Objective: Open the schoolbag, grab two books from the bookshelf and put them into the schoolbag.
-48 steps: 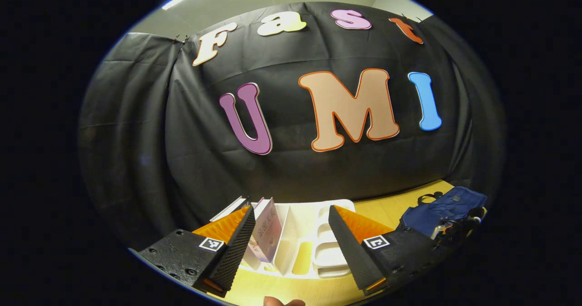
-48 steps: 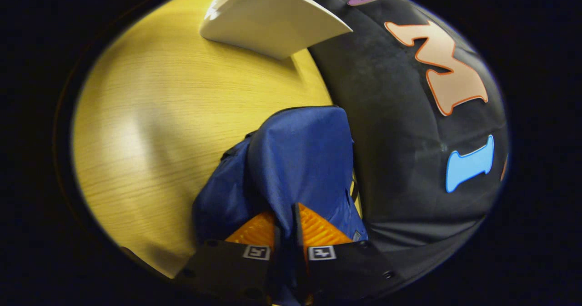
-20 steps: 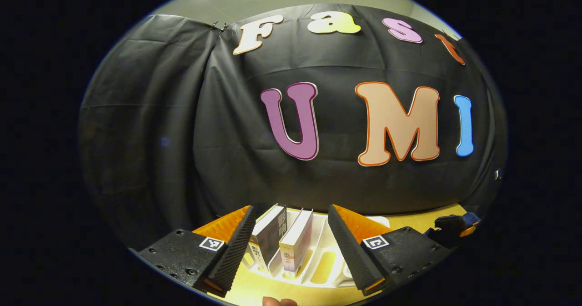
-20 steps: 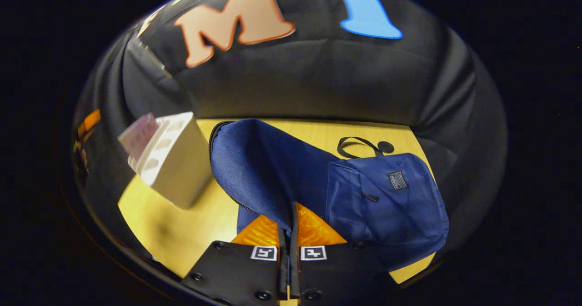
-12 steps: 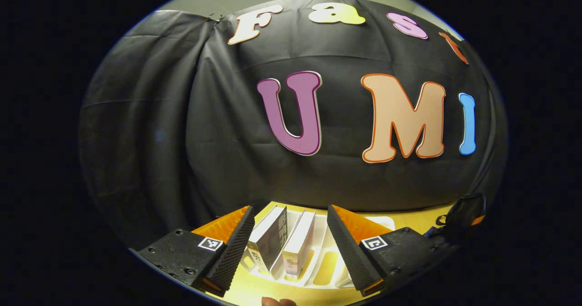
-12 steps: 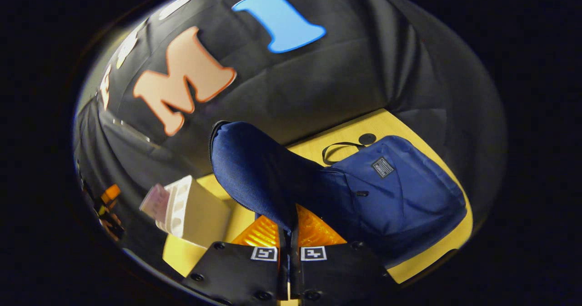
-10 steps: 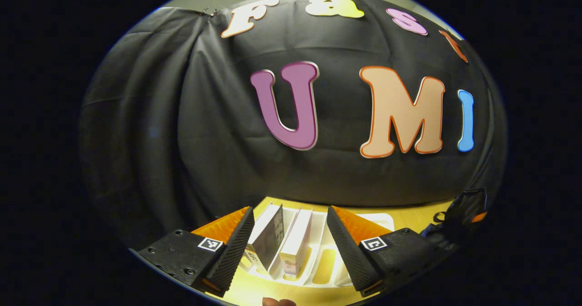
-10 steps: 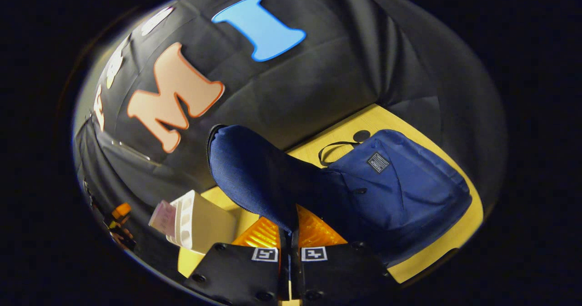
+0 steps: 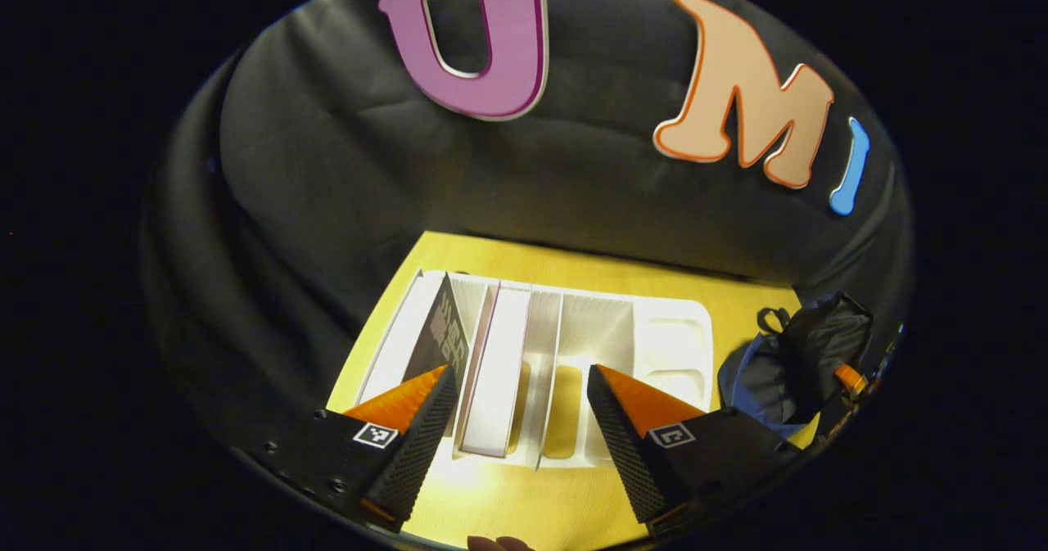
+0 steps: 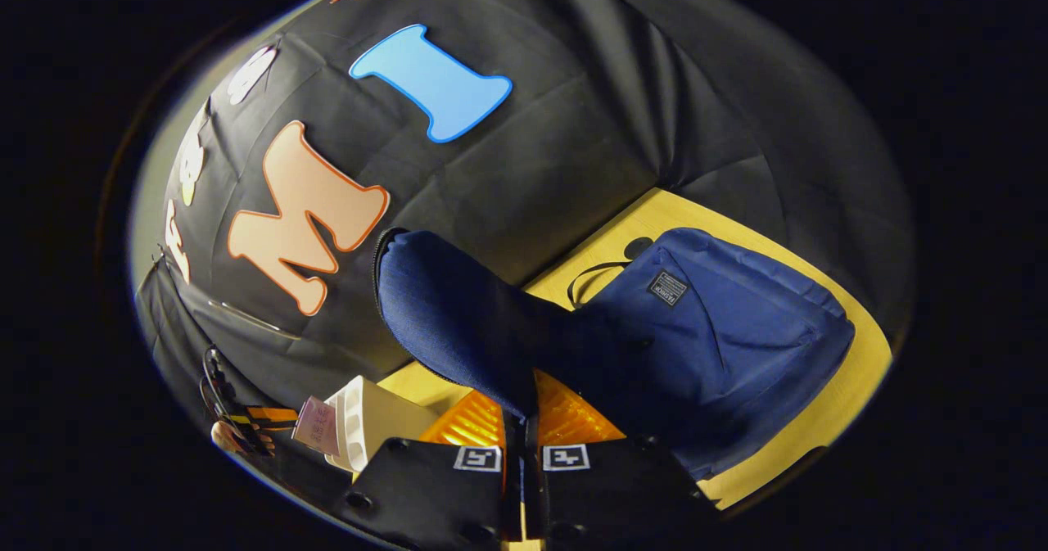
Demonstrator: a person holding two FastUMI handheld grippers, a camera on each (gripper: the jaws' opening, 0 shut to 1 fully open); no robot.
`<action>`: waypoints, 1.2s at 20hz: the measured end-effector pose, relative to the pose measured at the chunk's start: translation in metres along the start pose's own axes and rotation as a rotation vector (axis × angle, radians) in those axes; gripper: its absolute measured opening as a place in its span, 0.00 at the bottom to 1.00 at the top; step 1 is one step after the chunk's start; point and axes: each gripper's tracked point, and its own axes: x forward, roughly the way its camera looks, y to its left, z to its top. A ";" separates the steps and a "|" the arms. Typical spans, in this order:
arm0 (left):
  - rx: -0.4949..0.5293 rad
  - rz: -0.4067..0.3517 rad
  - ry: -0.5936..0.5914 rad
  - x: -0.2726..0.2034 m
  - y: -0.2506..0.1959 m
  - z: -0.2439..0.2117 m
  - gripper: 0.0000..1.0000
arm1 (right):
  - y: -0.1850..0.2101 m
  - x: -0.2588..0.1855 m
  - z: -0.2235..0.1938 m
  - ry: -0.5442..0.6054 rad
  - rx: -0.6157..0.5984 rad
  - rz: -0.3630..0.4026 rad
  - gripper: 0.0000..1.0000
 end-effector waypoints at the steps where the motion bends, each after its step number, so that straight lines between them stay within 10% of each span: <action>1: 0.005 0.006 0.047 0.007 0.002 -0.004 0.95 | 0.000 0.001 0.003 -0.009 -0.002 0.001 0.05; 6: 0.070 0.028 0.206 0.034 0.011 -0.017 0.94 | -0.002 -0.001 -0.002 -0.006 -0.022 0.004 0.05; 9: 0.092 0.050 0.248 0.044 0.016 -0.019 0.65 | -0.004 -0.001 0.000 -0.009 -0.027 0.003 0.05; 15: 0.121 0.039 0.346 0.055 0.016 -0.033 0.40 | -0.005 -0.002 -0.001 -0.004 -0.031 -0.006 0.07; 24: 0.118 0.036 0.365 0.048 0.018 -0.035 0.32 | -0.007 -0.002 0.000 -0.002 -0.034 -0.015 0.07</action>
